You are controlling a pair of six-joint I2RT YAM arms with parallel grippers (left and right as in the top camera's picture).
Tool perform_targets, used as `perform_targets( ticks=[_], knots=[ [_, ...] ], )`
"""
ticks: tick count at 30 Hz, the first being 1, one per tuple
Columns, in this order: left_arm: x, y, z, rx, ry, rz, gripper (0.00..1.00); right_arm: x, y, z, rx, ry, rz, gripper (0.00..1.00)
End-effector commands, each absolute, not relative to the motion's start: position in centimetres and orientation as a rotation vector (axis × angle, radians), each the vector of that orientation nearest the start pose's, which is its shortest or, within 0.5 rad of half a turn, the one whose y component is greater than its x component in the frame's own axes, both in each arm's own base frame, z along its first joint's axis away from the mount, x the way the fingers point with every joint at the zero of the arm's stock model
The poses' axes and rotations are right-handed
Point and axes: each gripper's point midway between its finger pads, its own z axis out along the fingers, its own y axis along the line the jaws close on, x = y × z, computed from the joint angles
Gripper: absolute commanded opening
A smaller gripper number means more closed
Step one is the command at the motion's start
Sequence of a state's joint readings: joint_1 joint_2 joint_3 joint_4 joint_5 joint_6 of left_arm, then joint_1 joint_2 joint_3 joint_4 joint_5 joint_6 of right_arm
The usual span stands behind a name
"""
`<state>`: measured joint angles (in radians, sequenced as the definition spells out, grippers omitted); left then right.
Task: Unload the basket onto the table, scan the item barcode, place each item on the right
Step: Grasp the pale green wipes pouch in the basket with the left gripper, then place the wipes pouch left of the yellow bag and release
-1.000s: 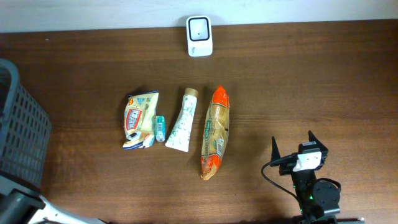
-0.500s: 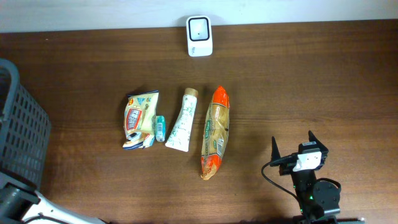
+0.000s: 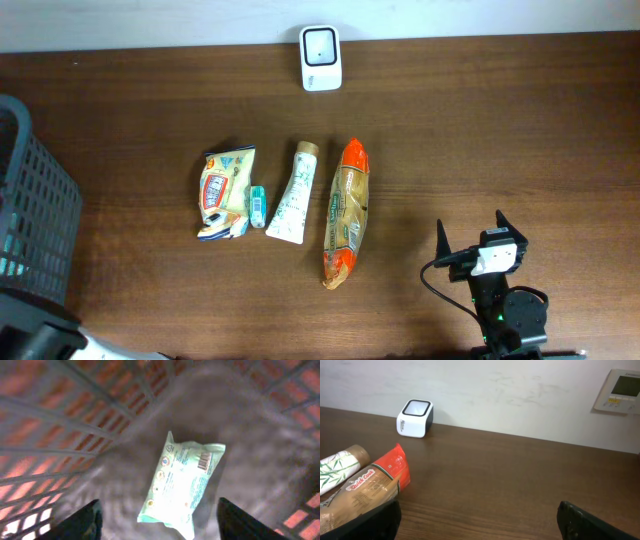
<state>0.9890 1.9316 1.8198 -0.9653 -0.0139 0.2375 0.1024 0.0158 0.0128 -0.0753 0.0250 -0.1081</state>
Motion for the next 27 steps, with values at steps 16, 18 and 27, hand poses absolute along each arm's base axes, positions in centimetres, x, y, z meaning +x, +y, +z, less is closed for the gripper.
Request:
perform_targets(
  ticks=[16,18,27],
  knots=[
    [28.4,40.2,13.8,-1.027,2.561,0.200,0.00,24.6,1.8,15.5,-0.144,1.648,-0.036,0.98],
    [29.2,40.2,23.2,-1.060,2.312,0.257,0.00,24.6,1.8,15.5,-0.144,1.647,-0.036,0.99],
    [38.3,16.6,39.2,-0.506,2.096,-0.348,0.00,24.6,1.8,15.5,-0.144,1.648,-0.036,0.98]
  ],
)
